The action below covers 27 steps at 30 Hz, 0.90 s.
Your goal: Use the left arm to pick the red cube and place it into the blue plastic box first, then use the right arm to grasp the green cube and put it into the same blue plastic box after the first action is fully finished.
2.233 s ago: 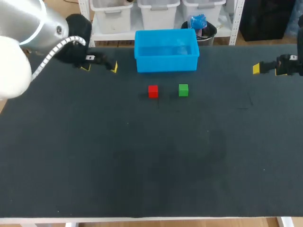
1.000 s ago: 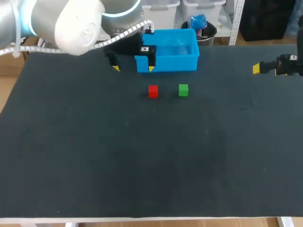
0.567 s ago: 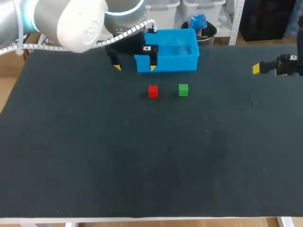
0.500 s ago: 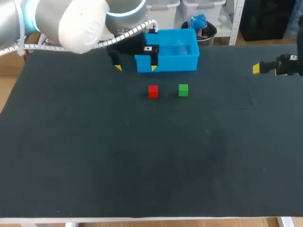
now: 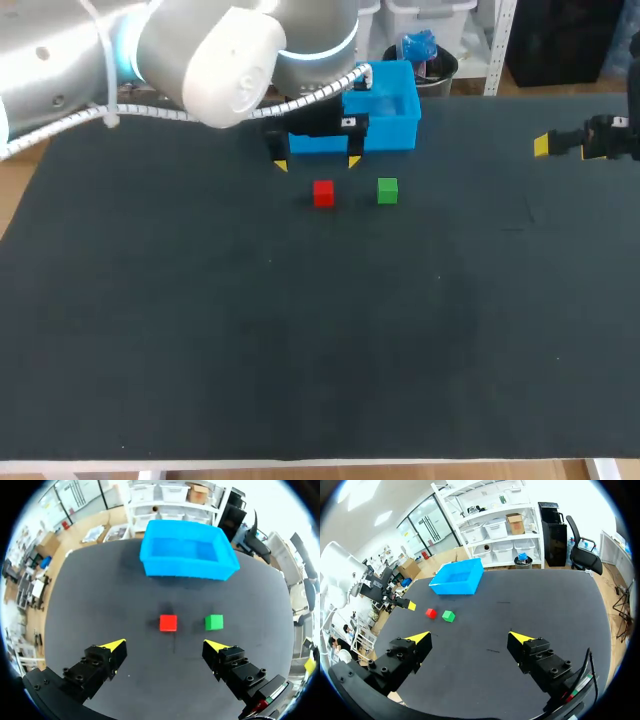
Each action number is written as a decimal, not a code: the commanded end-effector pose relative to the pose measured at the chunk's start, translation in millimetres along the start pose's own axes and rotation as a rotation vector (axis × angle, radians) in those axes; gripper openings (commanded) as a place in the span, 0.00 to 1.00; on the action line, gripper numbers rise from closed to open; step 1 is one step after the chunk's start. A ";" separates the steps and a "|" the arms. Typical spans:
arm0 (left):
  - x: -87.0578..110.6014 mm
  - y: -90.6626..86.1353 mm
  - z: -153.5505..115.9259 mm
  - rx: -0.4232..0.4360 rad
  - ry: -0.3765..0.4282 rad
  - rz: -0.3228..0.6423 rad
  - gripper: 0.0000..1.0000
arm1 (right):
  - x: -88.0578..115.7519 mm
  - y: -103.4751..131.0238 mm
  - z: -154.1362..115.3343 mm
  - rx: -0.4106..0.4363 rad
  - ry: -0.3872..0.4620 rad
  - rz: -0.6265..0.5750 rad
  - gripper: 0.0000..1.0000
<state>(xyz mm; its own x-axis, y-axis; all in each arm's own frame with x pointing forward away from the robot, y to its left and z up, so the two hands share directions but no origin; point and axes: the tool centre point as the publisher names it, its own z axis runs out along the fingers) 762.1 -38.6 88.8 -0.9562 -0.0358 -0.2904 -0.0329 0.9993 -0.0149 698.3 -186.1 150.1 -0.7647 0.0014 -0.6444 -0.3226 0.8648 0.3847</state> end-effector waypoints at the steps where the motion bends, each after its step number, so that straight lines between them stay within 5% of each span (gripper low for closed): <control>1: -3.5 -2.5 4.0 0.006 -0.001 -0.011 1.00 | -0.4 0.1 0.8 0.002 0.001 0.000 1.00; 8: -7.7 -1.2 7.2 0.014 -0.006 -0.015 1.00 | -0.4 0.1 0.8 0.002 0.001 0.000 1.00; 27: -3.1 -7.4 66.3 0.045 0.044 -0.003 1.00 | -0.4 0.1 0.8 0.002 0.001 0.000 1.00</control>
<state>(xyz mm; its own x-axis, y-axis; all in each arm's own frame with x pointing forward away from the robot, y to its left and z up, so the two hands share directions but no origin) 777.3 -43.2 32.8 -0.9663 -0.0396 -0.2545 -0.0253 0.9979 -0.0593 698.3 -186.1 150.1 -0.7647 0.0014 -0.6444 -0.3226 0.8648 0.3847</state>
